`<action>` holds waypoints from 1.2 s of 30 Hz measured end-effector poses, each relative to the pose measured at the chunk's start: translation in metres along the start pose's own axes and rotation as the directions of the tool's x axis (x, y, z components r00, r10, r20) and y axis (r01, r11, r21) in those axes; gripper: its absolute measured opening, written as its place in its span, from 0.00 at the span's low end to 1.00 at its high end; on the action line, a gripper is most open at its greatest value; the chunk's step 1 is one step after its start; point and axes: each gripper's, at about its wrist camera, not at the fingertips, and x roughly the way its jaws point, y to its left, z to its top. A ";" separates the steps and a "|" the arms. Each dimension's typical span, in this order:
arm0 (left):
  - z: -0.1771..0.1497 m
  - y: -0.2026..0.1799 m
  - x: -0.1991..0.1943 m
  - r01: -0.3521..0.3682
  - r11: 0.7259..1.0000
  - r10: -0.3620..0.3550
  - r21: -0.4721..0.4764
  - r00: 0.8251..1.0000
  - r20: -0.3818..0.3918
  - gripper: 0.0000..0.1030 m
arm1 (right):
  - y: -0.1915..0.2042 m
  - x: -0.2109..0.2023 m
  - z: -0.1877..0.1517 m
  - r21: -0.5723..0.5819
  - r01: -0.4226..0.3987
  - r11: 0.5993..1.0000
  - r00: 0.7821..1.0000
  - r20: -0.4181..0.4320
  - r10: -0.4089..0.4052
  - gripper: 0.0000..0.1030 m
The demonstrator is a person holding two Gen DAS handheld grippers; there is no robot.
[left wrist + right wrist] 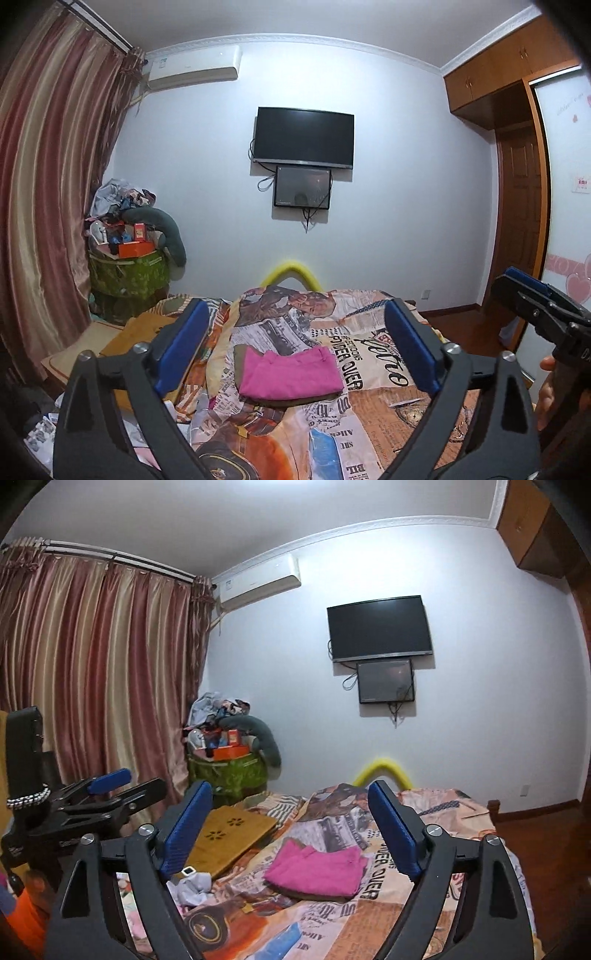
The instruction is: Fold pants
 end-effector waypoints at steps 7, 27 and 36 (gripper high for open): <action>-0.003 -0.002 -0.003 -0.005 1.000 0.005 0.008 1.000 0.005 1.00 | 0.002 -0.003 -0.007 0.004 0.026 1.000 1.000 -0.015 -0.026 1.00; -0.012 -0.007 0.002 0.007 1.000 -0.007 0.022 1.000 -0.017 1.00 | -0.001 -0.008 -0.010 0.018 0.036 0.999 0.999 -0.035 -0.035 1.00; -0.015 -0.005 0.009 0.018 1.000 -0.018 0.010 0.999 -0.042 1.00 | -0.005 -0.012 -0.010 0.036 0.043 0.998 0.998 -0.038 -0.042 1.00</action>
